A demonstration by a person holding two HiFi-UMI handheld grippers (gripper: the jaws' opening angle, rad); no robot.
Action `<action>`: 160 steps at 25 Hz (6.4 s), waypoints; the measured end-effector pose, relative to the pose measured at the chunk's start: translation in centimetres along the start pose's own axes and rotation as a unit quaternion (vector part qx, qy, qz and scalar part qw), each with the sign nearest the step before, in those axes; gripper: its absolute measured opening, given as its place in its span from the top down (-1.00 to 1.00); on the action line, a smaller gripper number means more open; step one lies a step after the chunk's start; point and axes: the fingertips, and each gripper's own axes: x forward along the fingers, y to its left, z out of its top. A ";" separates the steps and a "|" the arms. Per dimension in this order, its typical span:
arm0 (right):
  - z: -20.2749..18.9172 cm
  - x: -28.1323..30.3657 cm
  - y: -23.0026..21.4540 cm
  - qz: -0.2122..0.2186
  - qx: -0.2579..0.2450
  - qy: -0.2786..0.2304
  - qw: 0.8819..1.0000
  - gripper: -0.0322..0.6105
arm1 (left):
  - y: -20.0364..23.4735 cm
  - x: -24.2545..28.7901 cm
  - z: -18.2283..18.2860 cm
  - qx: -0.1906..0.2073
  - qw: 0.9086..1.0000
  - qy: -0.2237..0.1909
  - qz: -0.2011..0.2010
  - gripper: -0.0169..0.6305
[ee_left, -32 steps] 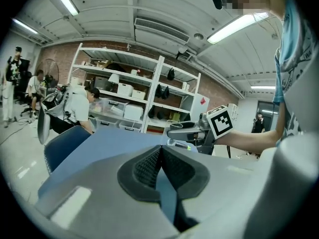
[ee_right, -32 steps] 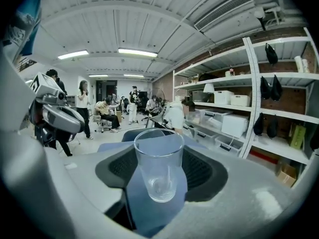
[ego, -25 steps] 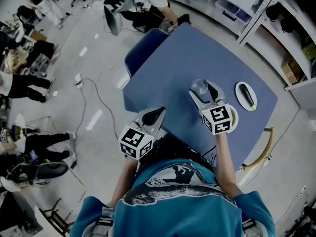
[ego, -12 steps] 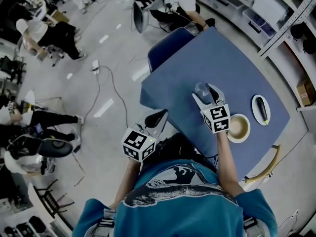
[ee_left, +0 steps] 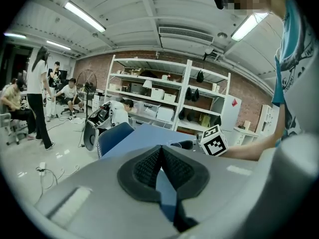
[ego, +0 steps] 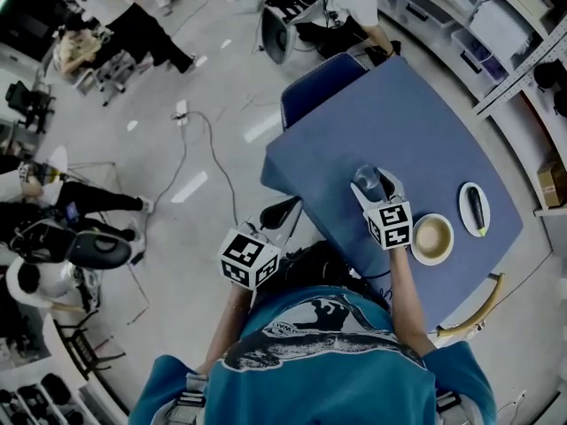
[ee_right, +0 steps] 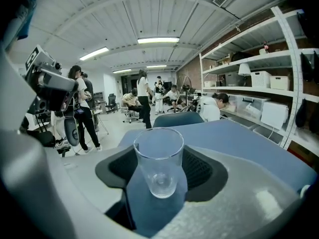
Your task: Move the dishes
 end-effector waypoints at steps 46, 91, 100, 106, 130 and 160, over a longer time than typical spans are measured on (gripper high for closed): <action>-18.7 -22.7 -10.1 -0.344 0.304 0.047 0.888 0.39 | -15.1 10.6 -1.7 0.122 0.928 0.089 -0.339 0.91; -26.7 -38.0 -22.6 -0.442 0.375 -0.005 0.815 0.79 | -20.2 11.9 -2.7 0.124 0.936 0.094 -0.316 0.91; -24.8 -38.0 -21.1 -0.410 0.336 -0.019 0.848 0.32 | -21.0 10.2 -4.2 0.118 0.945 0.092 -0.290 0.91; -21.2 -36.8 -17.4 -0.359 0.278 -0.035 0.890 0.32 | -21.7 9.4 -5.0 0.110 0.952 0.086 -0.272 0.91; -12.7 -27.0 0.1 -0.196 0.192 -0.068 0.959 0.39 | -20.8 4.0 -7.5 0.115 0.951 0.103 -0.269 0.91; -5.9 -22.0 23.0 -0.211 0.147 -0.105 0.961 0.89 | -11.7 -13.6 -12.5 0.111 0.941 0.055 -0.314 0.91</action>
